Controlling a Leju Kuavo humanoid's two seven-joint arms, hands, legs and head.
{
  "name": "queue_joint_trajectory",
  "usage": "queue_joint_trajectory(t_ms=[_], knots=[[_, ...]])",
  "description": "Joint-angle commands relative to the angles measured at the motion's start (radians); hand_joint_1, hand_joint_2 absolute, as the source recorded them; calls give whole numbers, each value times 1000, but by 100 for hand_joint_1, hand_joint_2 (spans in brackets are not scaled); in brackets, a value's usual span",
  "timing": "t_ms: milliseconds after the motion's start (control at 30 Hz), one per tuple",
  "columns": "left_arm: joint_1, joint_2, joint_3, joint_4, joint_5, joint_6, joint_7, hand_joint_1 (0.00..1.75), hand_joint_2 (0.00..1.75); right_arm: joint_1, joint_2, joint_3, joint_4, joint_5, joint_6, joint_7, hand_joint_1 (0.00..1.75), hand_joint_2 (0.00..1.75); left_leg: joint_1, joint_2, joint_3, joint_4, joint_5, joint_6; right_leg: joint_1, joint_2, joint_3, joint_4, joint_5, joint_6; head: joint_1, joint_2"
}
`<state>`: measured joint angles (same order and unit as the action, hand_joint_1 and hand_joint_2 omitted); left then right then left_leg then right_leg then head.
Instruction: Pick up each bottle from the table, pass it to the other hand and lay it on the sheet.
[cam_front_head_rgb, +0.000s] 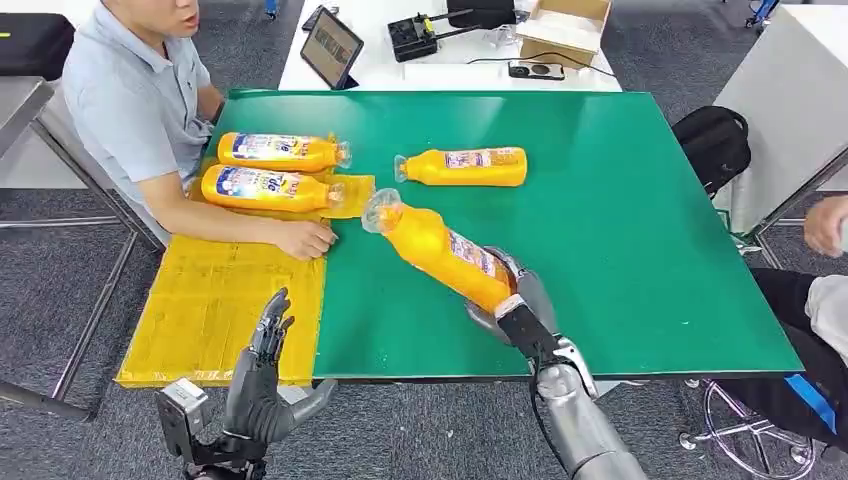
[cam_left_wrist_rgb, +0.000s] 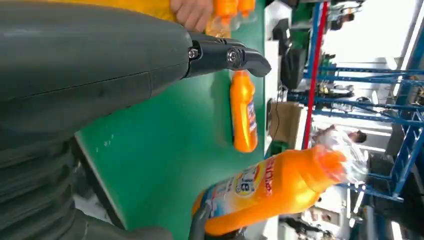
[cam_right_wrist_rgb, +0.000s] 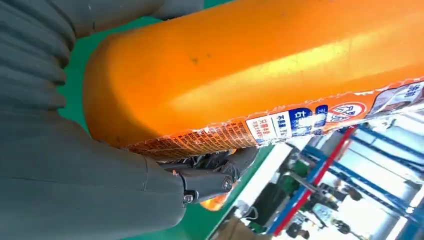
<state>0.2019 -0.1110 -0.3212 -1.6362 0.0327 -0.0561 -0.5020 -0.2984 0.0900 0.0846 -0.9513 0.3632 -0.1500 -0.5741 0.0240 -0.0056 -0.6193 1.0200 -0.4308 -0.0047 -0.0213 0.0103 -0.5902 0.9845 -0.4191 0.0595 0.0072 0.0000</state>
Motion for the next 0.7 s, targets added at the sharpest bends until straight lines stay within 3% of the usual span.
queue_joint_trajectory(t_ms=[33, 367, 700], knots=[[-81, -36, -24, 83, 69, 10, 12, 0, 175, 43, 56, 216, -117, 53, 4, 2, 175, 175, 0, 2, 3, -1, -1, 1, 0, 1, 2, 0, -1, -3, 0, 0], [-123, -47, -79, 101, 92, 14, 19, 0, 175, -1, 134, 376, 26, 73, -45, -42, 175, 175, 0, 3, 3, -1, -1, 1, 0, 2, 2, 0, 0, -2, 0, 0], [-132, -57, -80, 90, 109, 26, 3, 0, 175, -21, 157, 418, 74, 56, -40, -58, 175, 175, 0, 1, 4, -1, -1, 2, 0, -1, 3, -1, -1, -2, 1, 0]])
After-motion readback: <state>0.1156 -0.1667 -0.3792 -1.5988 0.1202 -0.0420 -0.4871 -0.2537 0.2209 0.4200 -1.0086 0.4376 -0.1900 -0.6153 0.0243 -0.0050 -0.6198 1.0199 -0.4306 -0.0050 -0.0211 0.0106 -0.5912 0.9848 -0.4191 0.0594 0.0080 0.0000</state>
